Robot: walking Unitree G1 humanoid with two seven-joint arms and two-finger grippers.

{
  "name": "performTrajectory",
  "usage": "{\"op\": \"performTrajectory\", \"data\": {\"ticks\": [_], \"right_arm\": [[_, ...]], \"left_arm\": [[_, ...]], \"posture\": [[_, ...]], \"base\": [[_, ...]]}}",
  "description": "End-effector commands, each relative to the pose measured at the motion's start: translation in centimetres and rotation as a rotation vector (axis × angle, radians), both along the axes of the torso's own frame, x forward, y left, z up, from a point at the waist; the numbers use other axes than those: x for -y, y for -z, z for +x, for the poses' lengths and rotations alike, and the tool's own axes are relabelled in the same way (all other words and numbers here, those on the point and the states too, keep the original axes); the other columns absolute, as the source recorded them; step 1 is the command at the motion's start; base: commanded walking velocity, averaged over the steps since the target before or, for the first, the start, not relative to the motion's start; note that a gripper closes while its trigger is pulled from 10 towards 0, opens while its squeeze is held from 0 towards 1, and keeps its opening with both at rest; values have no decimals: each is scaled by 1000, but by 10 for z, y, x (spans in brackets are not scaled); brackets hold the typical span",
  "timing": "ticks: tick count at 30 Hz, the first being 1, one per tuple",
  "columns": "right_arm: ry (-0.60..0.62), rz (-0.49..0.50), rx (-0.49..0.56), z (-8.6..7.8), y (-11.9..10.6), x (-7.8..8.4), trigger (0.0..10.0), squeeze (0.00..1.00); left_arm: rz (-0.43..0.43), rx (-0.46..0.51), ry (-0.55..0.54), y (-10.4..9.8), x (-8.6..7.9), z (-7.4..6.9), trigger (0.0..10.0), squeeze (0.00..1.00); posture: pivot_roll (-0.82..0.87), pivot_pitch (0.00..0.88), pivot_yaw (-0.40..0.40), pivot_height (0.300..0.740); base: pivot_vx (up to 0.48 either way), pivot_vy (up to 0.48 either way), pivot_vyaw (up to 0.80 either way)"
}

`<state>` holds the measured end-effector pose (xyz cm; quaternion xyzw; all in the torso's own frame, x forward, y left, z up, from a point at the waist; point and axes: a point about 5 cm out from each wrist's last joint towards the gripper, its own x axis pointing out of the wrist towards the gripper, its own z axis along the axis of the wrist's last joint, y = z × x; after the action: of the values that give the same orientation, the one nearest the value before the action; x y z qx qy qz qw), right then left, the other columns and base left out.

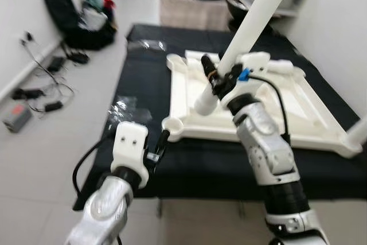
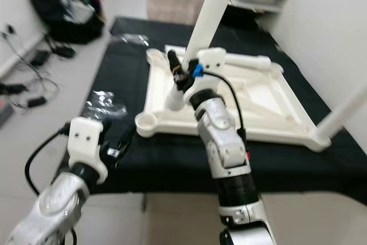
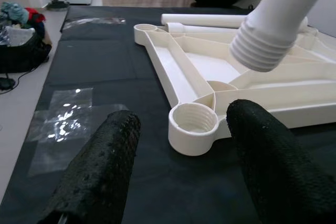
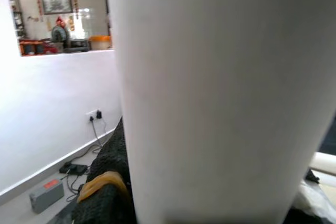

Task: Building children table

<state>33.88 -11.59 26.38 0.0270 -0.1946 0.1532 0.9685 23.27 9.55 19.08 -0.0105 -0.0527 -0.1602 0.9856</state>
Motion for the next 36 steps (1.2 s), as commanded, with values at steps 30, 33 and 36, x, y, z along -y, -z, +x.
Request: {"op": "performTrajectory", "data": {"ticks": [30,33,36], "right_arm": [[126,-13,-74,6,10,7,10000,0],[144,-4,-65,10,5,7,10000,0],[154,-1,-60,12,2,6,10000,0]], "left_arm": [[10,38,-97,-7,-7,7,10000,0],[6,30,-95,-6,-5,5,10000,0],[2,25,-92,-5,-4,4,10000,0]], "posture": [[60,80,-115,740],[57,102,-116,740],[56,111,-117,740]], "base": [[0,0,107],[0,0,-533],[0,0,0]]}}
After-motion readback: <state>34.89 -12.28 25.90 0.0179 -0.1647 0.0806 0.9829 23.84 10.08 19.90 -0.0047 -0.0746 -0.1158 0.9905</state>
